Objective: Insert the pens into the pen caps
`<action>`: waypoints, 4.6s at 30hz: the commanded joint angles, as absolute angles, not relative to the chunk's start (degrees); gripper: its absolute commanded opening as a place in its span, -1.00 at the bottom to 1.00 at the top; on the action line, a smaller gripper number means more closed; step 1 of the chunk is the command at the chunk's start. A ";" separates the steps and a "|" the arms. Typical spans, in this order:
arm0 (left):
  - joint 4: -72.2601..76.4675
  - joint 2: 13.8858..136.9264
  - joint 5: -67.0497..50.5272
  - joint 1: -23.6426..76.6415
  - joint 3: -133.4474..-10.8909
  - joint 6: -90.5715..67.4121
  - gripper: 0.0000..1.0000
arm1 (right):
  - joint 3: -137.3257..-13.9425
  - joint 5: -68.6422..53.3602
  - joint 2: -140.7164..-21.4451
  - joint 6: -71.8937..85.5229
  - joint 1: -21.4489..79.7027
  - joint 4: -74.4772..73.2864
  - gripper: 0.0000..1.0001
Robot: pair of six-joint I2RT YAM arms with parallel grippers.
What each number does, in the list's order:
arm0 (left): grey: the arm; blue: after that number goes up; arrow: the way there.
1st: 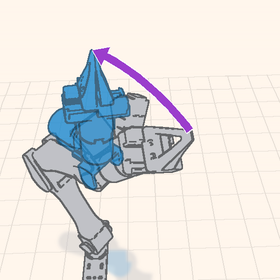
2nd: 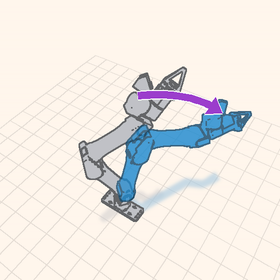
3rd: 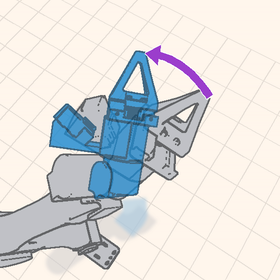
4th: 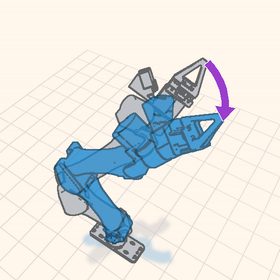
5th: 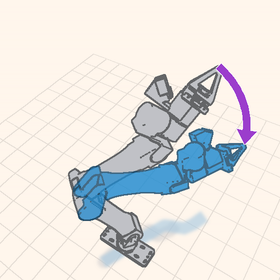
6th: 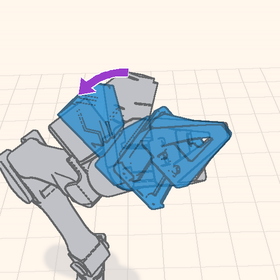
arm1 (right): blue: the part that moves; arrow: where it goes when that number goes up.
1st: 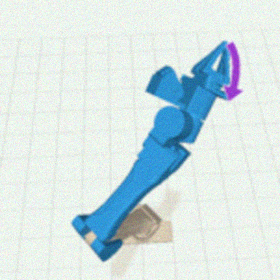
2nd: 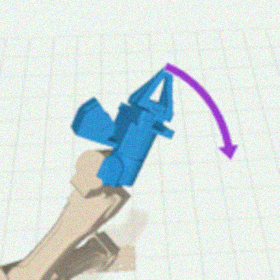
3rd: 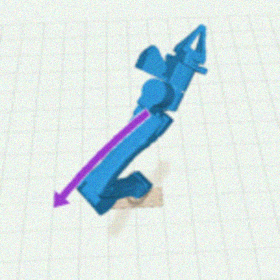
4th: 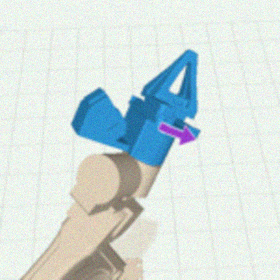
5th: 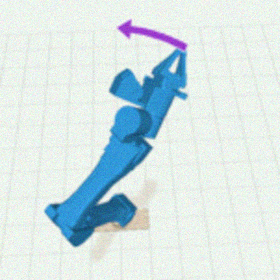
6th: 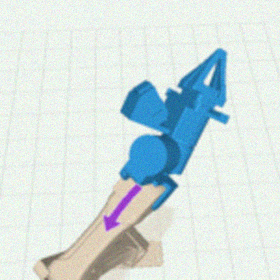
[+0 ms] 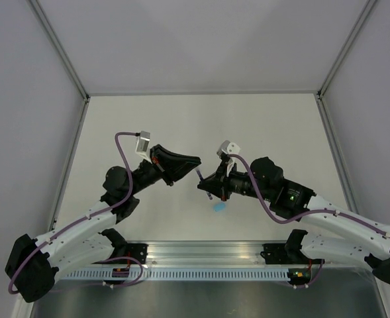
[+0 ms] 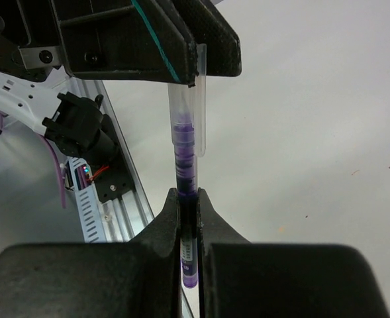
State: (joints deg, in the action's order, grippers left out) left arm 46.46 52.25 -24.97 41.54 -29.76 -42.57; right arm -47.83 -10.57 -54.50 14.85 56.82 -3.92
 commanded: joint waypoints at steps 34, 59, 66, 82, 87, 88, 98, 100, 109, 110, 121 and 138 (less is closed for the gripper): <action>1.49 40.61 -4.34 43.24 -39.38 -29.97 0.99 | -42.44 4.44 -58.87 22.75 53.62 -1.91 -1.00; -5.54 24.96 27.51 43.24 -30.59 -26.46 0.99 | -82.97 20.82 -116.45 38.32 38.94 -30.23 -0.81; -5.45 26.19 27.60 43.24 -30.76 -26.37 0.99 | -80.26 25.75 -116.90 39.02 36.74 -33.23 -0.60; -3.78 28.47 26.46 43.24 -29.88 -26.02 0.99 | -83.14 20.58 -103.91 29.29 34.98 -35.41 -0.08; -3.25 29.88 26.72 43.33 -29.62 -25.84 0.99 | -83.86 18.38 -99.24 30.58 24.83 -42.34 0.01; -3.16 29.97 26.72 43.24 -29.62 -25.75 0.99 | -82.98 17.85 -97.84 31.46 22.44 -42.97 0.01; -2.64 29.88 24.88 43.33 -29.53 -26.28 0.99 | -64.86 10.28 -87.19 30.88 -5.01 -43.33 0.15; -2.37 29.97 24.17 43.33 -29.18 -26.45 0.99 | -66.61 11.86 -85.27 24.45 -4.92 -43.86 0.16; 1.85 28.74 22.85 43.24 -26.28 -27.42 0.99 | -78.12 7.47 -86.46 -7.14 -4.84 -46.12 0.54; 1.85 28.39 23.11 43.24 -26.19 -27.51 0.99 | -78.66 7.38 -86.75 -9.73 -4.66 -47.88 0.53; 1.85 25.41 22.94 43.24 -25.40 -28.30 0.99 | -60.04 6.16 -85.61 -30.76 3.24 -51.59 0.45; 0.79 21.53 23.29 43.24 -24.87 -28.74 0.99 | -56.95 6.32 -94.30 -31.99 3.78 -50.45 0.43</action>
State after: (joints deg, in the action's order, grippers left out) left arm 0.05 21.54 23.42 43.16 -25.12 -27.86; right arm -54.76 6.04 -92.40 -30.39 3.86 -50.04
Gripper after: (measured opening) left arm 0.994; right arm 0.720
